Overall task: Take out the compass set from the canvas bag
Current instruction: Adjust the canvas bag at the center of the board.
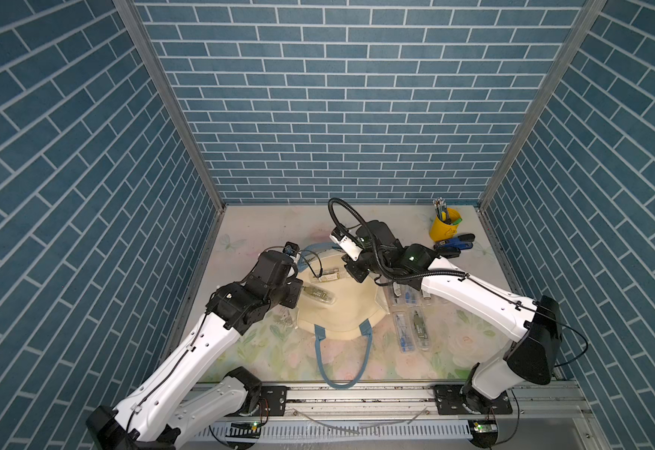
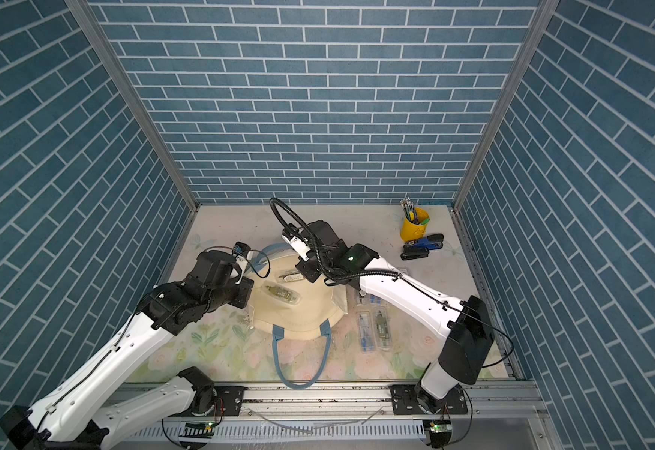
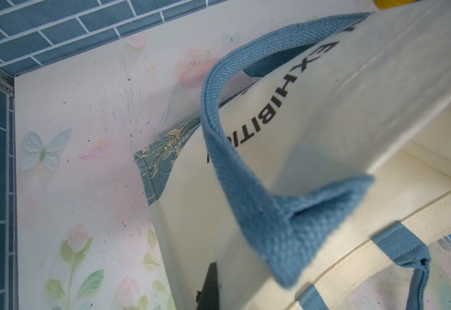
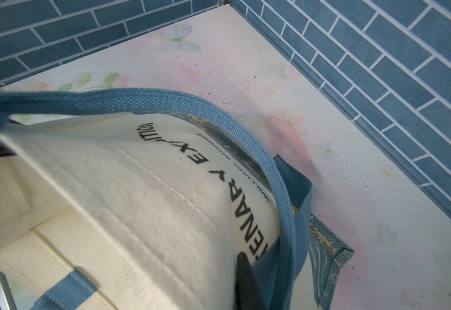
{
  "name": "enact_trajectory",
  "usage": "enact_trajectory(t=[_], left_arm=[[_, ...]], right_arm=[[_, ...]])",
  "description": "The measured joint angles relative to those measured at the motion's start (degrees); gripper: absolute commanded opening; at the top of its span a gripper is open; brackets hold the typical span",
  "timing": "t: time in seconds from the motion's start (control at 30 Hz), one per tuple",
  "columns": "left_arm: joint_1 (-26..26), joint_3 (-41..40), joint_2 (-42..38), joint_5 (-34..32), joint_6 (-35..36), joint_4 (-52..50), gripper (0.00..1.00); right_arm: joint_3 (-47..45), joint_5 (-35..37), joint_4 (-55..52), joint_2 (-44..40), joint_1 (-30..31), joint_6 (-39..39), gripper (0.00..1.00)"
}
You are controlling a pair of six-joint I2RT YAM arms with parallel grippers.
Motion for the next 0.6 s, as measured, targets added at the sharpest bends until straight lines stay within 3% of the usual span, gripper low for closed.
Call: enact_trajectory(t=[0.3,0.47,0.6], left_arm=[[0.0,0.3,0.2,1.5,-0.8,0.1,0.00],[0.0,1.6,0.7,2.6,-1.2,0.1,0.00],[0.0,2.1,0.7,3.1,-1.5,0.0,0.00]], right_arm=[[-0.2,-3.9,-0.5,-8.7,2.0,0.8,0.32],[-6.1,-4.1,5.0,-14.1,12.1,-0.3,0.38],[-12.2,-4.5,11.2,-12.1,19.2,-1.9,0.37]])
